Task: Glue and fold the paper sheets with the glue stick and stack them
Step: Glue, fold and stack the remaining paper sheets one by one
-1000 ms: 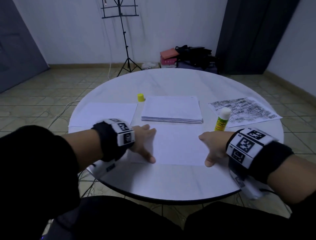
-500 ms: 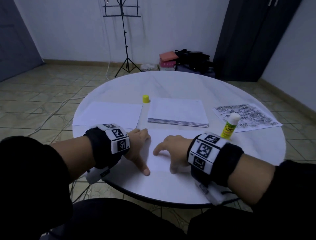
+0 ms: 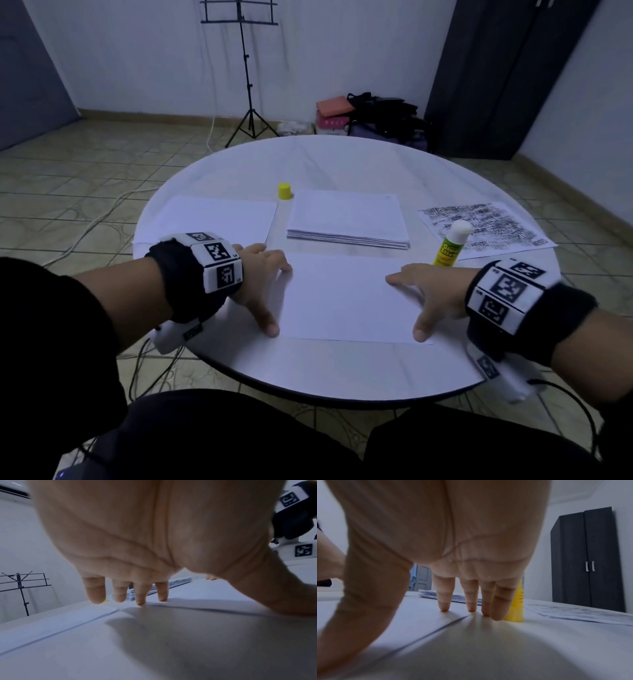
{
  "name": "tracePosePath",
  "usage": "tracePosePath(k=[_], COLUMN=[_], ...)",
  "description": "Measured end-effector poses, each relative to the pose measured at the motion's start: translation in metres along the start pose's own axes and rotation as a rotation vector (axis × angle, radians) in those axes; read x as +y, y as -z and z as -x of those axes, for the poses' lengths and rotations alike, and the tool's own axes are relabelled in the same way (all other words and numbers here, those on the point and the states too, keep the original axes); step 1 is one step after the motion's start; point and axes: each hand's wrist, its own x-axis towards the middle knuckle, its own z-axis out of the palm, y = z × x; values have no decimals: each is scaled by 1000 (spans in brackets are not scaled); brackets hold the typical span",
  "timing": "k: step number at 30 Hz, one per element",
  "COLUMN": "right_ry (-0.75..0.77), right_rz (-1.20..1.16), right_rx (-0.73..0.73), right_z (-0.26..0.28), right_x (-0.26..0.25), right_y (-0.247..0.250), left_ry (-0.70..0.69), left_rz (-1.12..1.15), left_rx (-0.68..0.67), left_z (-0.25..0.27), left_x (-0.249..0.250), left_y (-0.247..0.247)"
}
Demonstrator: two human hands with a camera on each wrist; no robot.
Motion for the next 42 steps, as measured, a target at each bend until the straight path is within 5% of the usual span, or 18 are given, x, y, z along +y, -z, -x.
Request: tracePosePath(k=[13,19,24,28,34,42], right_ry=[-79,-88,-80,-56,-78,-181], right_rz=[258,179,40,-166,-793,-774], right_rx=[39,80,92,91,293,531], right_z=[-2,6,15,22,18,-16], right_x=[-20,-21,-20,-21,-27,-49], right_y=[0,-10,-17,-21,-13,9], left_ry=[87,96,125,67,-31,81], left_rz=[132,669,1177,1030,887,937], left_rx=[-6,-30,135,180,461,511], left_z=[-1,0,19,29,46,10], left_x=[6,1,11,11,-5,-26], left_y=[6,11,-1,-15,1,22])
